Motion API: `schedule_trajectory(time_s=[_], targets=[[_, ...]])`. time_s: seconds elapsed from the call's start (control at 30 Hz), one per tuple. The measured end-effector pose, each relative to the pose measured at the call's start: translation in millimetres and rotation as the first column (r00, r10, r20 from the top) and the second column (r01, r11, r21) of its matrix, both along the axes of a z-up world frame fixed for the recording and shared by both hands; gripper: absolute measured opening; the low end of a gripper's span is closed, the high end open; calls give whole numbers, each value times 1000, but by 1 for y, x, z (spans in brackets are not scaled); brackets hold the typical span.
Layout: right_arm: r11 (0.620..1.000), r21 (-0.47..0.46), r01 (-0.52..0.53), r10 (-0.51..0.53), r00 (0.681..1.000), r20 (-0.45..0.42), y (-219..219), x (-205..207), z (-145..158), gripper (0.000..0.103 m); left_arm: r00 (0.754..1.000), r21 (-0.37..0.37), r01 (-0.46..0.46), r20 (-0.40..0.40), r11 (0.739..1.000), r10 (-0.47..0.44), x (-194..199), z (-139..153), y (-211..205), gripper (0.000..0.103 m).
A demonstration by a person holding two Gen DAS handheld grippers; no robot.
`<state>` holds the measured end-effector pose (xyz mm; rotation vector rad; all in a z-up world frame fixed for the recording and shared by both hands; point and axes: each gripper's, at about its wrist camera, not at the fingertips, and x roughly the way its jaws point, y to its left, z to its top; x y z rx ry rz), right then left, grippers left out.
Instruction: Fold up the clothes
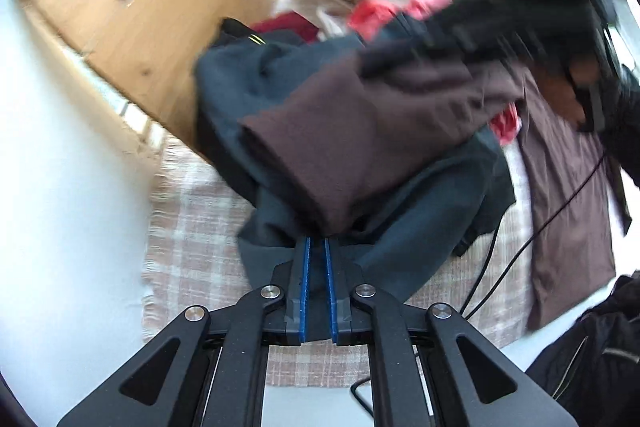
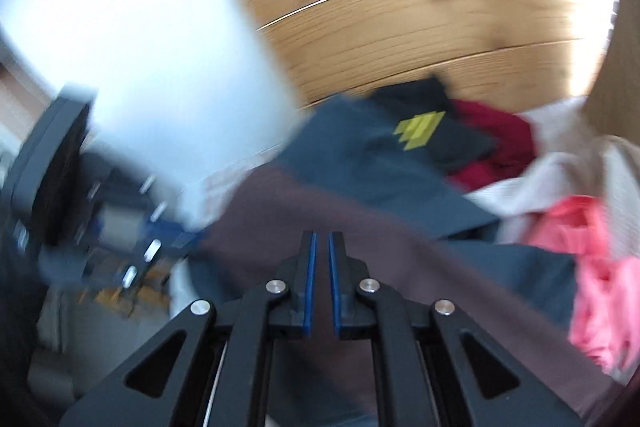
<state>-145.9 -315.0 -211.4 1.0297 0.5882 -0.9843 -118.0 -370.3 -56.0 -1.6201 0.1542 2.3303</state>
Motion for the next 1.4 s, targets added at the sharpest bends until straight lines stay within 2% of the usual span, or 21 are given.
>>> schedule_trajectory(time_s=[0.1,0.17,0.23,0.27,0.3,0.33,0.4,0.43,0.5,0.57,0.63,0.77,0.87,1.0,1.13,1.4], targets=[[1000,-15,24,-24,1000,5,-10,7,1,8,1000,19,-16,-6,1000,16,-7,8,-2,8],[989,-7,148,-148,989,-13,-21,-8,-2,9,1000,6,-2,-2,1000,2,-13,9,2,8],[989,4,146,-145,983,108,-18,-21,2,9,1000,-4,22,-10,1000,-22,-16,15,6,9],[990,1,138,-137,981,137,-13,-26,5,9,999,-4,28,-17,1000,-28,-18,19,6,9],[990,-2,139,-138,983,118,-8,-30,9,10,999,-4,31,-29,1000,-31,-22,24,4,10],[990,5,140,-140,984,108,-2,-34,11,10,999,3,27,-42,1000,-26,-29,29,1,13],[992,38,121,-125,982,140,17,-40,9,10,999,46,28,-40,999,-26,-45,36,-2,30],[991,47,128,-132,986,104,27,-43,6,10,999,50,37,-35,998,-35,-52,36,-2,43],[988,50,147,-148,989,25,45,-51,0,10,999,4,32,-18,999,-32,-67,30,-1,42],[987,41,154,-154,988,-6,63,-59,-3,10,1000,12,23,10,1000,-23,-76,22,-2,42],[986,47,161,-162,987,10,74,-69,-3,10,999,23,45,8,999,-45,-78,20,2,41],[985,61,160,-162,986,34,91,-70,-6,10,988,-11,156,20,988,-156,-85,9,20,41],[988,66,140,-142,990,20,81,-67,-18,10,980,-44,197,50,979,-195,-90,-3,25,42],[991,67,115,-114,993,-16,89,-54,-26,10,979,-41,183,94,982,-178,-95,-19,19,42],[991,70,110,-110,994,-10,84,-54,-31,10,979,-17,166,122,986,-163,-98,-30,16,43],[991,72,113,-112,994,-7,78,-59,-34,10,979,10,146,144,989,-146,-96,-33,17,39]])
